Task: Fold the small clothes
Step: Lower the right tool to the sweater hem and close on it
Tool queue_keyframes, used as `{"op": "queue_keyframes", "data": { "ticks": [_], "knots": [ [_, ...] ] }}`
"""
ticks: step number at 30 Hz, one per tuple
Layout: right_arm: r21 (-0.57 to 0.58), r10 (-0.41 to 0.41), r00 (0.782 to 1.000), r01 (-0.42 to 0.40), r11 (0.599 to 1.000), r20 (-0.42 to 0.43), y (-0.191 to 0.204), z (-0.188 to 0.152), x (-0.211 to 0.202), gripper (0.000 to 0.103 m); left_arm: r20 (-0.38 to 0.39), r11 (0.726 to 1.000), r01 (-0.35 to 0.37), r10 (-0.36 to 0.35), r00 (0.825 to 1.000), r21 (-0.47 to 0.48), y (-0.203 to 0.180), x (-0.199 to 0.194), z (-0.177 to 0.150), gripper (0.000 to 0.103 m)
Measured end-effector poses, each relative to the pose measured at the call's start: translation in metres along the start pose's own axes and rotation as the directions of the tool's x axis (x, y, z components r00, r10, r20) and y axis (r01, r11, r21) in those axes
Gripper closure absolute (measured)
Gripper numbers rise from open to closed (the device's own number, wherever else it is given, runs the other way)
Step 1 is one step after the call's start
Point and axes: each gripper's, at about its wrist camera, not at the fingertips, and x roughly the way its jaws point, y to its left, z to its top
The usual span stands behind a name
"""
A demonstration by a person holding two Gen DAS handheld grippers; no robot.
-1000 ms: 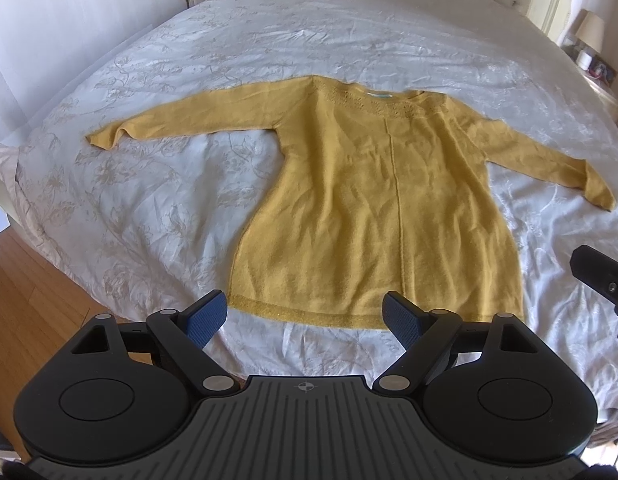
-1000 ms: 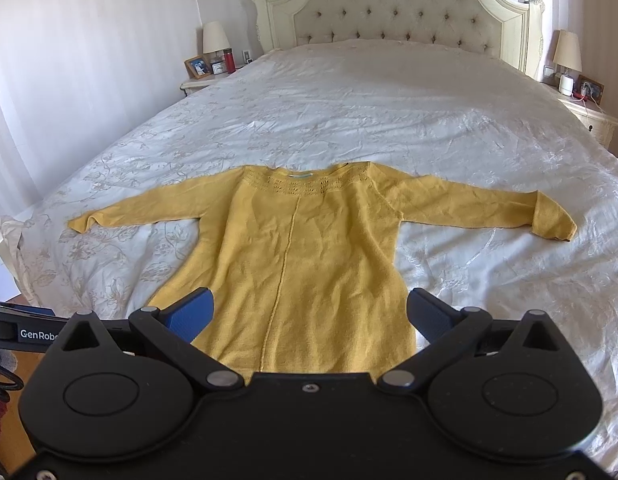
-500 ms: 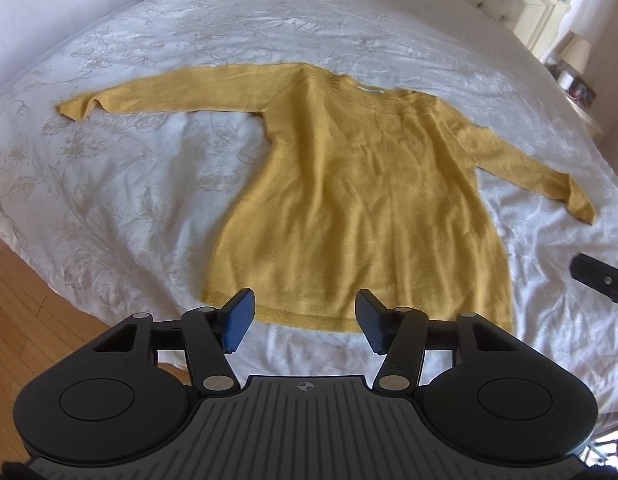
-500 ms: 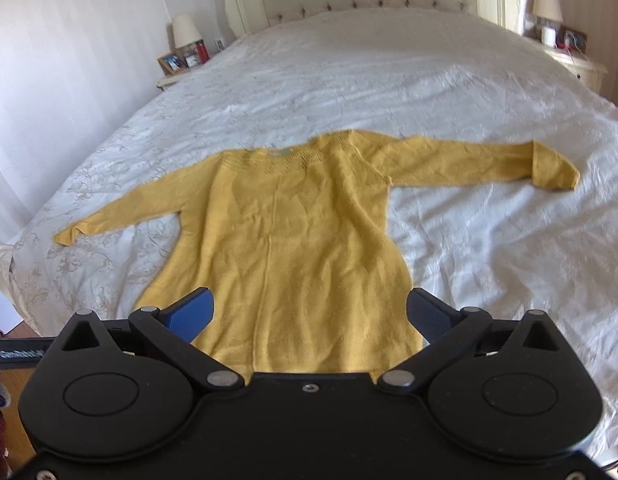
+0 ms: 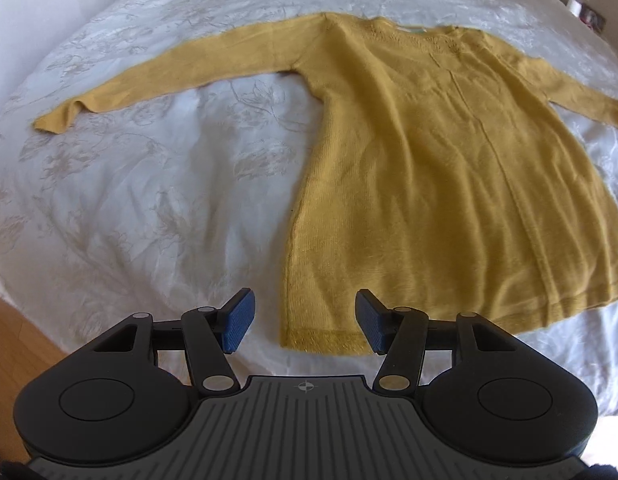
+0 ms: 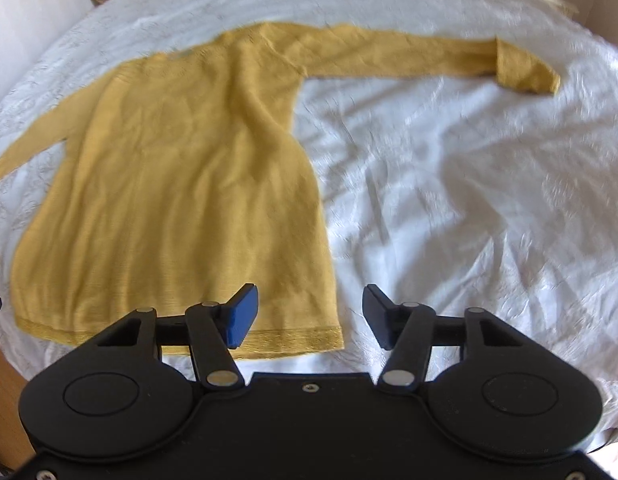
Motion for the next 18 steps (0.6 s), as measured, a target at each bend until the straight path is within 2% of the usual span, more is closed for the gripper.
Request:
{"op": "queue_keyframes", "data": {
  "ticks": [6, 15, 16, 17, 18],
  "knots": [
    [0.141, 0.060, 0.995, -0.048, 0.989, -0.079, -0.022, 0.002, 0.034, 0.040, -0.046, 0.999, 0.050, -0.050, 0.998, 0.014, 0.004, 0.036, 0.006, 0.048],
    [0.154, 0.106, 0.988, -0.088, 0.984, -0.114, -0.022, 0.002, 0.050, 0.033, -0.088, 0.996, 0.084, -0.085, 0.992, -0.021, 0.005, 0.060, 0.009, 0.048],
    [0.152, 0.106, 0.988, -0.088, 0.984, -0.115, -0.021, 0.002, 0.051, 0.035, -0.095, 0.997, 0.080, -0.082, 0.992, -0.022, 0.004, 0.061, 0.009, 0.051],
    [0.152, 0.111, 0.987, -0.093, 0.984, -0.114, -0.020, 0.004, 0.051, 0.038, -0.103, 0.996, 0.085, -0.087, 0.991, -0.025, 0.004, 0.063, 0.011, 0.065],
    [0.152, 0.126, 0.985, -0.108, 0.982, -0.117, -0.019, 0.005, 0.051, 0.053, -0.111, 0.995, 0.099, -0.101, 0.989, -0.026, 0.003, 0.063, 0.012, 0.076]
  ]
}}
